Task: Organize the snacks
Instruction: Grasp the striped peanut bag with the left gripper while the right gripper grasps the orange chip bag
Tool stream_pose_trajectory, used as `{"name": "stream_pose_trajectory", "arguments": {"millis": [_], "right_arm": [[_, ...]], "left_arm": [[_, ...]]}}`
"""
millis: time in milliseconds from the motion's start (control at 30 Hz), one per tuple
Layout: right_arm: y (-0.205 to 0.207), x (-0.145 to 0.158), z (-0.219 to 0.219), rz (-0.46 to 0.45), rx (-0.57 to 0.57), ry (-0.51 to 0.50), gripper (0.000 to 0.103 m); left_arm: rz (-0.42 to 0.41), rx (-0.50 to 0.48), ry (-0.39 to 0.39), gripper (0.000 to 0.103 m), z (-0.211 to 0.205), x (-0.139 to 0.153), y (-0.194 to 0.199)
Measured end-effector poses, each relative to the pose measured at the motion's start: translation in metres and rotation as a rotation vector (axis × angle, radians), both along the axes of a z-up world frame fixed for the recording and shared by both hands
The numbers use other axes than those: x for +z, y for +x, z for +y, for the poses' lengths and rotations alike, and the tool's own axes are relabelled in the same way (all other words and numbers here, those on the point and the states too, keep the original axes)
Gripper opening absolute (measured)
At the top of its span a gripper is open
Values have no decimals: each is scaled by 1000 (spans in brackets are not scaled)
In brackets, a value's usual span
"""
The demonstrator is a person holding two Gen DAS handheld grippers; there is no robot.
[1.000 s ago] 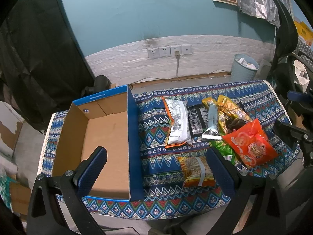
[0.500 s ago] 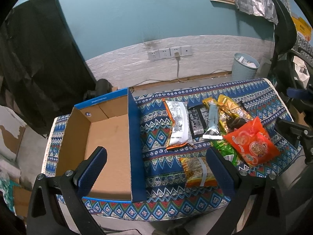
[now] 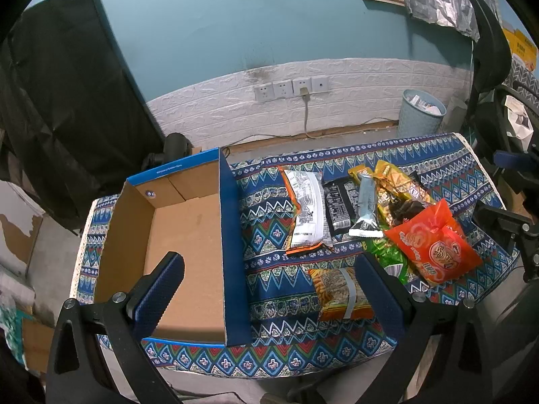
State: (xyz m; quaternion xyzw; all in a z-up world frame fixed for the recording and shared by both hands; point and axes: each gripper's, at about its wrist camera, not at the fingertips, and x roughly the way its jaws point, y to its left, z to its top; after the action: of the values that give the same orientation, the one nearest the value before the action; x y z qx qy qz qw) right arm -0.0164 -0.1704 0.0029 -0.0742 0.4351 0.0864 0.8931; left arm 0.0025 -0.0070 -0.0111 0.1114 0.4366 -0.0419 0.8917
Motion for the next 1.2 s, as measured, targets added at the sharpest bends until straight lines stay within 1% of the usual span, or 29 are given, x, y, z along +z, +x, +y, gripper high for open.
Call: {"name": "stream_pose_trajectory", "arguments": {"millis": [333,500,633,767,933,1000,1133,1200], "right_arm": [[1,-3,0,25,5,-10,93],[0,-13,1,52,12,-35,93],[1,-30,-2,107,4,-33,93],[1,-50,-3,157,-2,-62,93],[-1,-74,-5,212,-7,-92,93],[-1,-82,-6,231,-11,-98,93],[-1,-93,-7,250,-15,-109,93],[-1,-98,-5,254,-10,-119,93]], "left_arm": [[7,3,9,102,-1,-3,1],[66,3,-10,102,-4,-18,5],[119,-1,-9,102,-9,-34,7],[183,12,-27,102,-12,-52,11],[207,19,-11,102,-18,-68,11],[230,13,-3,102,-23,-77,11],[270,9,-3,102,-28,-92,12],[283,8,9,102,-30,-97,12]]}}
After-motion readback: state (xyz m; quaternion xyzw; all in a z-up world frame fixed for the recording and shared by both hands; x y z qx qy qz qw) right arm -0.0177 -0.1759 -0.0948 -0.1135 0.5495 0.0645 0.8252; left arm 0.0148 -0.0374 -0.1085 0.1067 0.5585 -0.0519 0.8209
